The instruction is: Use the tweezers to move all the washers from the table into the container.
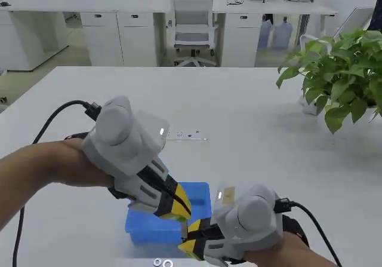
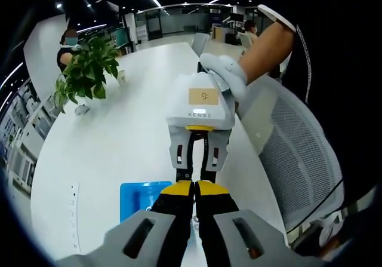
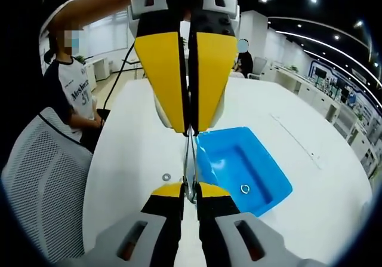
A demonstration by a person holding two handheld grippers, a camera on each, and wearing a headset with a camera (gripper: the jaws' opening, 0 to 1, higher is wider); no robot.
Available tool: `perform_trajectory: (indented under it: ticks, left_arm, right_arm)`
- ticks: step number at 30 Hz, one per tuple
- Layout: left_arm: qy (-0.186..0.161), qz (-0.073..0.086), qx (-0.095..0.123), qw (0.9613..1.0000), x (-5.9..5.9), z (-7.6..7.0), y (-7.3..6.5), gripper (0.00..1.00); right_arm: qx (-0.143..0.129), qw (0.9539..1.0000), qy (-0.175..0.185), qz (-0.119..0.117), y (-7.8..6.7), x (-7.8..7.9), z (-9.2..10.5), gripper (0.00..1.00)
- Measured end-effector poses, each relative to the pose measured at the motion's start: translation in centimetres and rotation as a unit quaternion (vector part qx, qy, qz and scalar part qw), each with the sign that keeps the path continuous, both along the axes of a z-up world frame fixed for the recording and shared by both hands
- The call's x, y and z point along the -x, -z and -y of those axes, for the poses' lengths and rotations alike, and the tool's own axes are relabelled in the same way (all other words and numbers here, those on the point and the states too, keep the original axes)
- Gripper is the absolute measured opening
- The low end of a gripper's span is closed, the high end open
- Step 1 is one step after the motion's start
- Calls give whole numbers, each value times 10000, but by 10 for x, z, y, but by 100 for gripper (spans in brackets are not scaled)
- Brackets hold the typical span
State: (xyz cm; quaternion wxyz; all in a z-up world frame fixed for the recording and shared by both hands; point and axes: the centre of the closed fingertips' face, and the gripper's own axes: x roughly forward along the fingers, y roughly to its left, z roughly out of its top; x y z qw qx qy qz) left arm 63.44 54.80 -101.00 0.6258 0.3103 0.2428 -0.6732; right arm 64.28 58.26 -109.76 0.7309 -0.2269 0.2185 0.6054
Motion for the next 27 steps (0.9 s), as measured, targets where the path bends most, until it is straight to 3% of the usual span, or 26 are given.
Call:
perform_trajectory:
  ticks: [7, 13, 20, 27]
  left_arm:
    - [-11, 182, -22, 9998, -11, -2, -12, 4]
    - [-61, 317, -19, 9995, -26, -2, -15, 4]
    - [-131, 529, -97, 9985, -42, -1, -7, 4]
    - [-203, 604, -149, 9979, -53, -2, 6, 4]
  right_arm:
    - [-73, 9998, 31, 168, -13, -17, -3, 9]
    - [-165, 9994, 124, 283, -17, -33, -4, 9]
    - [-159, 9987, 212, 435, -10, -54, -4, 9]
    - [-113, 9990, 295, 314, 3, -66, -2, 9]
